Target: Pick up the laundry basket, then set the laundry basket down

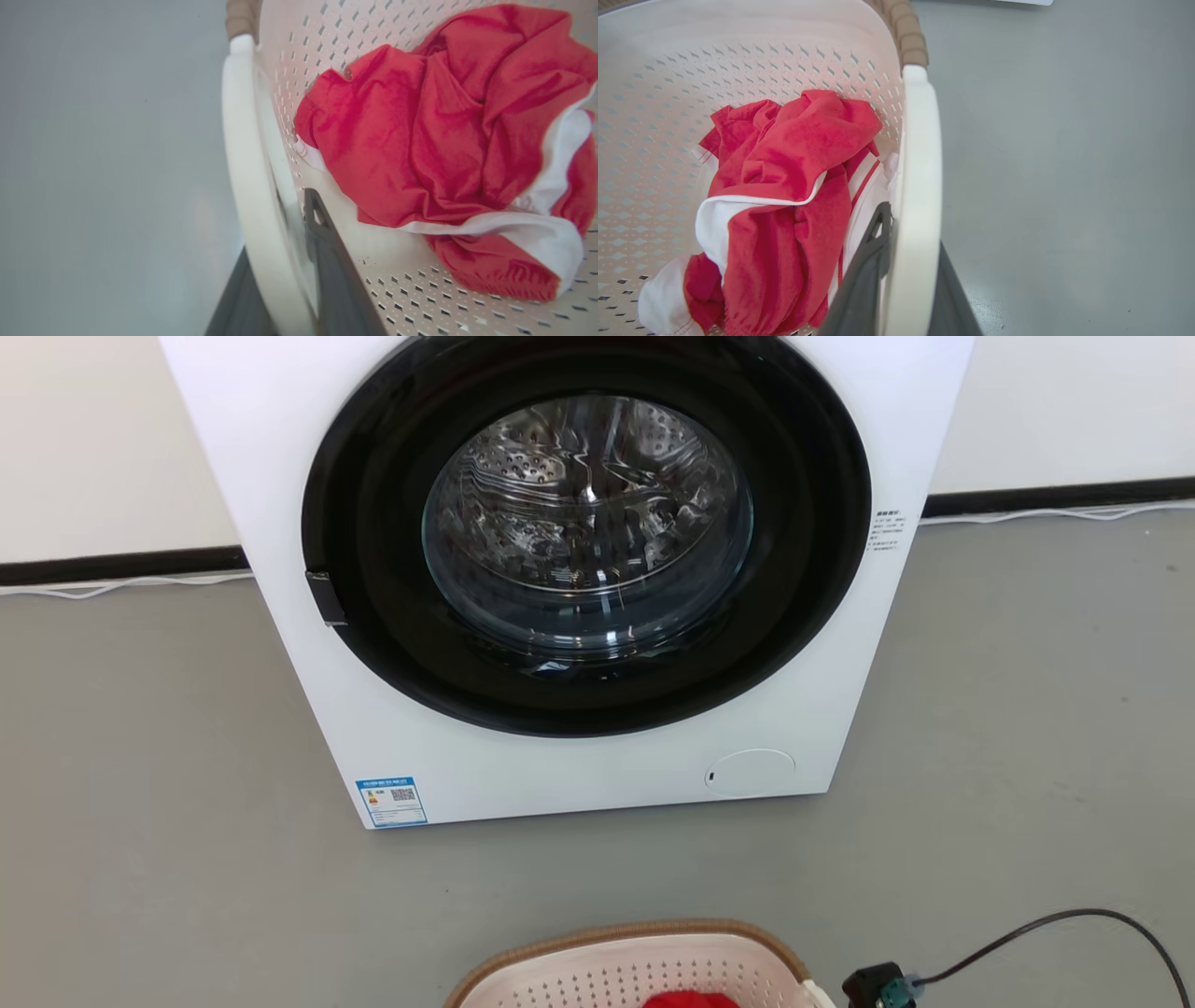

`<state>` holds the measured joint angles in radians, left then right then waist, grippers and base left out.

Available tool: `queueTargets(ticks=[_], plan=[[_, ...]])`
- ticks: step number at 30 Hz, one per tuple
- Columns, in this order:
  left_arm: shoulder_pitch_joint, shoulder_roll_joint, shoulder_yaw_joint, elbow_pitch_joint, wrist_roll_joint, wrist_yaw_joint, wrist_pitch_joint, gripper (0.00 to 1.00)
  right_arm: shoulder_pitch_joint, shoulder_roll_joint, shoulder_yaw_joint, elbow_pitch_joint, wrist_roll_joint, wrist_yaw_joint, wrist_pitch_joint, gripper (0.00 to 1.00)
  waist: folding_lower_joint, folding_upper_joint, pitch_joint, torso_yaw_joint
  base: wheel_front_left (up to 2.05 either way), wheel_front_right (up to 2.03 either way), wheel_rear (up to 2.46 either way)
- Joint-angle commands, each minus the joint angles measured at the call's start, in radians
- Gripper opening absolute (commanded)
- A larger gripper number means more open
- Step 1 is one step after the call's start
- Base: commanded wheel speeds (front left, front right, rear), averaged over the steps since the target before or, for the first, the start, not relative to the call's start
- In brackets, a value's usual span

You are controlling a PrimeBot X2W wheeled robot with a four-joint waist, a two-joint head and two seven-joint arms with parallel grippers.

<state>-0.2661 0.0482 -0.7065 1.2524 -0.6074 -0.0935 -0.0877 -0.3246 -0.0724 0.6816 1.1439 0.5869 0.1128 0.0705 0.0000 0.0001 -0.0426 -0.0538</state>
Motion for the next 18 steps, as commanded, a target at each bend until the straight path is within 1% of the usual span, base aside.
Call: queueTargets(ticks=[1, 18], plan=[[-0.019, 0.002, 0.006, -0.03, 0.004, -0.004, -0.016, 0.0, -0.007, 0.022, 0.031, -0.021, 0.001, 0.018, -0.002, 0.0, 0.0, -0.0001, -0.005, 0.003, 0.0, 0.0, 0.0], [-0.035, 0.002, -0.035, -0.029, -0.056, 0.014, -0.029, 0.0, -0.026, 0.022, 0.065, -0.009, 0.042, 0.018, -0.015, 0.0, 0.0, -0.0001, -0.01, 0.001, 0.0, 0.0, 0.0]])
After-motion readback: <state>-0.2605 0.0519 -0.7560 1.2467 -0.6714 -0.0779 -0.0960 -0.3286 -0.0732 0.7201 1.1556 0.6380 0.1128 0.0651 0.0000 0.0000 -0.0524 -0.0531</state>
